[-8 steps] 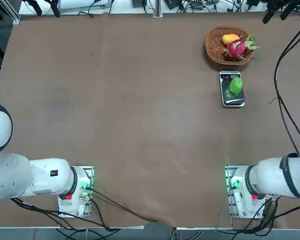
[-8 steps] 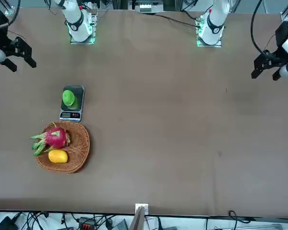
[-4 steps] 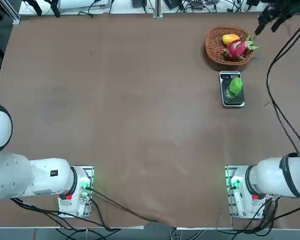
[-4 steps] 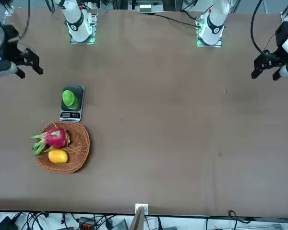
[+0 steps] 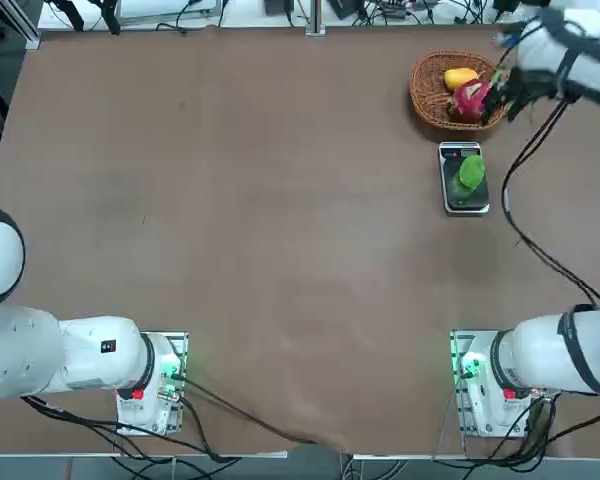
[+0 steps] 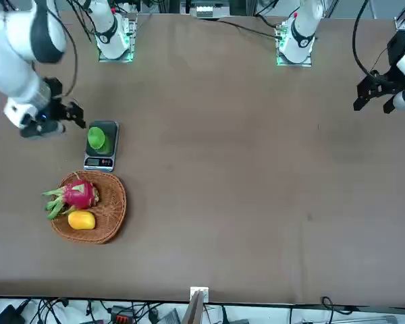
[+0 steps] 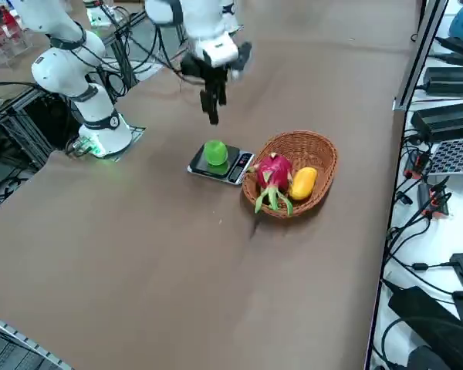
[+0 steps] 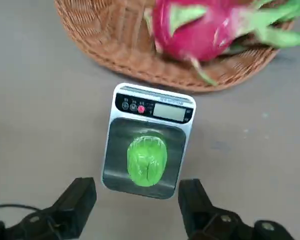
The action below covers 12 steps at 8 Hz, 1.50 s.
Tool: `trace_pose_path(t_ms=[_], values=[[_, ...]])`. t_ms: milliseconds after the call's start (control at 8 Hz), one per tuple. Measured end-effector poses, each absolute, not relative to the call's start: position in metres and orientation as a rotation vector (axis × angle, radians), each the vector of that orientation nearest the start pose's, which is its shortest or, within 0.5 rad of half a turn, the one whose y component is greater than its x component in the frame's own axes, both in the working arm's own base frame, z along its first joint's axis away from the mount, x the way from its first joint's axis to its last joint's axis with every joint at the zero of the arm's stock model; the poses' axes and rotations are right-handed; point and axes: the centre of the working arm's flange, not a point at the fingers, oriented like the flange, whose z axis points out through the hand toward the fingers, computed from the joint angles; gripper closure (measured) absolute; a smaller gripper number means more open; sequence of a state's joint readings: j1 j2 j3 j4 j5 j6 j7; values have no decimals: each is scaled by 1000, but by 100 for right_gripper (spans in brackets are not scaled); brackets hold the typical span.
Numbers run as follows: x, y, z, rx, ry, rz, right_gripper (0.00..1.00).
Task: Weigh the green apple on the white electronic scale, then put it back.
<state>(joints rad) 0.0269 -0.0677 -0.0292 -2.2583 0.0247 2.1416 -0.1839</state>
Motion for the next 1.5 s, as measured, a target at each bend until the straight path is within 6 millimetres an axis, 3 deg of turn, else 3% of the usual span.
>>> trace_pose_path(t_ms=[500,750,1500], values=[[501,0,312,-3102,-279,125,0],[494,-1,284,-3101,-283,152,0],[493,-1,252,-3099,-283,191,1]])
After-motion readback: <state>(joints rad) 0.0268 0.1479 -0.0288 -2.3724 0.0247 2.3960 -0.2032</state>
